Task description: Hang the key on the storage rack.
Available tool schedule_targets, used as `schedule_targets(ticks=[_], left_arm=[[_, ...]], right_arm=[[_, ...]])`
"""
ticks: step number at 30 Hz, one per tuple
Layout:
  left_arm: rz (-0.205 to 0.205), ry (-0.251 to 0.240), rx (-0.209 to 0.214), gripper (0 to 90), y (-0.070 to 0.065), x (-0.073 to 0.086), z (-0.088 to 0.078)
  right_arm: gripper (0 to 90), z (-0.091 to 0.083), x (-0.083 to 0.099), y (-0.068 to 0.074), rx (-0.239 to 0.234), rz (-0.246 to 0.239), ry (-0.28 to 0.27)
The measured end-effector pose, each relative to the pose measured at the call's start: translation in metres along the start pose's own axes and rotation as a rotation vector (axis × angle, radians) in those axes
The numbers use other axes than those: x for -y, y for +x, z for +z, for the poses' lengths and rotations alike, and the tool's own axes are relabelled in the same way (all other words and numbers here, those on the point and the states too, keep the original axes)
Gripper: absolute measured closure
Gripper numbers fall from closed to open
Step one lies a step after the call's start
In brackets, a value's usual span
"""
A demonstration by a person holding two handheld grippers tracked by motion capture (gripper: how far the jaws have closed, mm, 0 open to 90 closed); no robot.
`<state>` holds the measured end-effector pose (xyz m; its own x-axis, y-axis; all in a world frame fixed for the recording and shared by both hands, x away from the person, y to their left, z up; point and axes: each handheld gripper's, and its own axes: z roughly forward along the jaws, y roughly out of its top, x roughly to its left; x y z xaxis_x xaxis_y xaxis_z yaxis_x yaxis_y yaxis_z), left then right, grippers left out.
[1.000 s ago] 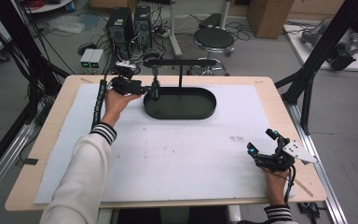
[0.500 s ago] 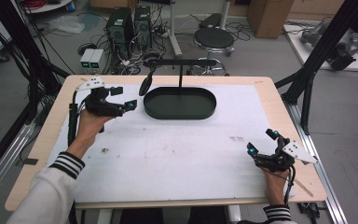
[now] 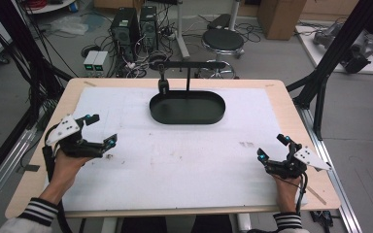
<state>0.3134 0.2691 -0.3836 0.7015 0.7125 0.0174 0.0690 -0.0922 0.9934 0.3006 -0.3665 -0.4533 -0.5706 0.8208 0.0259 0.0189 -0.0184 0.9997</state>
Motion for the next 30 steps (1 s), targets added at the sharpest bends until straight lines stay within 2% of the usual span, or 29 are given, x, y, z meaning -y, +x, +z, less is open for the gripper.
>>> schedule_targets(ticks=[4, 9, 13, 16, 19, 24, 30], left_arm=[[-0.008, -0.066, -0.010, 1.7, -0.002, 0.020, -0.022], [-0.009, -0.098, -0.038, 1.7, -0.007, 0.046, -0.041], [0.001, -0.126, -0.044, 1.7, -0.008, 0.061, -0.049], [0.013, -0.128, -0.049, 1.7, -0.008, 0.069, -0.050], [0.001, -0.120, -0.053, 1.7, -0.009, 0.075, -0.050], [-0.031, -0.147, -0.069, 1.7, -0.007, 0.077, -0.052], [-0.039, -0.161, -0.074, 1.7, -0.006, 0.078, -0.053]], right_arm=[[0.5, 0.000, 0.000, 0.000, 0.001, -0.002, -0.001], [0.5, 0.000, 0.000, 0.000, 0.001, -0.001, 0.000], [0.5, 0.000, 0.000, 0.000, 0.001, -0.004, 0.000], [0.5, 0.000, 0.000, 0.000, 0.002, -0.002, 0.000], [0.5, 0.000, 0.000, 0.001, 0.001, 0.003, 0.003], [0.5, 0.000, 0.000, 0.000, 0.001, -0.001, 0.001], [0.5, 0.000, 0.000, 0.001, 0.000, 0.004, 0.004]])
